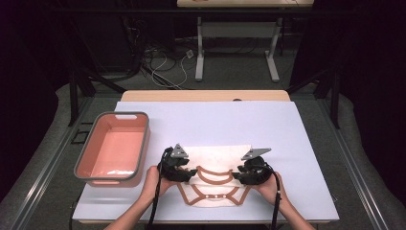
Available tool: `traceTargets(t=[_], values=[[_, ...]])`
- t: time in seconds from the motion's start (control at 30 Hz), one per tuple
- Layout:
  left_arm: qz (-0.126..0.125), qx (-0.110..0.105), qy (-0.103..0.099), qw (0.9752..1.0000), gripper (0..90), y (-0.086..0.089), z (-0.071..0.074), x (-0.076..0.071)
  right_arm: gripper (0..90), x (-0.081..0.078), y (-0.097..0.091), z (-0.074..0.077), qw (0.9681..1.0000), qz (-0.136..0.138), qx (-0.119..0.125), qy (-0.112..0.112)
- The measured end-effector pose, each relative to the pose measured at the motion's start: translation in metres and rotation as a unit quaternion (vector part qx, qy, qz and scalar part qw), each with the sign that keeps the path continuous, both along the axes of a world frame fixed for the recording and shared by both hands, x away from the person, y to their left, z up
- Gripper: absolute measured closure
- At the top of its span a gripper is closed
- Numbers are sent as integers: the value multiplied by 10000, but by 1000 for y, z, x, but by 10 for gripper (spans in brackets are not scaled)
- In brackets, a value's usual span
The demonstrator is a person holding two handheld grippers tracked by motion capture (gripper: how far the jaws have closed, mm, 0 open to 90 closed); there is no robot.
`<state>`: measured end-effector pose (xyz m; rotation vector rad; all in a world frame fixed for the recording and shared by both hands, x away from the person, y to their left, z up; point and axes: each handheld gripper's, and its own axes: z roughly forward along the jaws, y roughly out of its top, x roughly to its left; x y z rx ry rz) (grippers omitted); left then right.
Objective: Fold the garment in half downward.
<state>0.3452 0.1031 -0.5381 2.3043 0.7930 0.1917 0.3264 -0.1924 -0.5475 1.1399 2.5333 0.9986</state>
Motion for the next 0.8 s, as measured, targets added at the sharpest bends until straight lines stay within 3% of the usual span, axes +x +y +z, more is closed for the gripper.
traceTargets(t=[0.13,0.17,0.3,0.37,0.57,0.7,0.8], values=[[-126,121,138,9998,664,-2,-10,1,732,-3,3,-2,9999,41,71,127],[-163,109,100,9998,706,-2,-11,1,755,-2,2,-2,9998,163,40,118],[-246,63,95,9996,821,-1,-10,-2,782,-4,2,-2,9997,170,126,72],[-268,54,64,9996,831,0,-9,-5,780,-6,1,1,9997,211,79,73],[-329,-136,-75,9993,829,5,-3,-13,765,-17,1,9,9991,332,161,-228],[-509,-151,-303,9981,827,7,1,-22,764,-23,1,13,9984,458,127,-307],[-595,-208,-315,9975,825,9,3,-28,759,-27,0,14,9980,482,158,-385]])
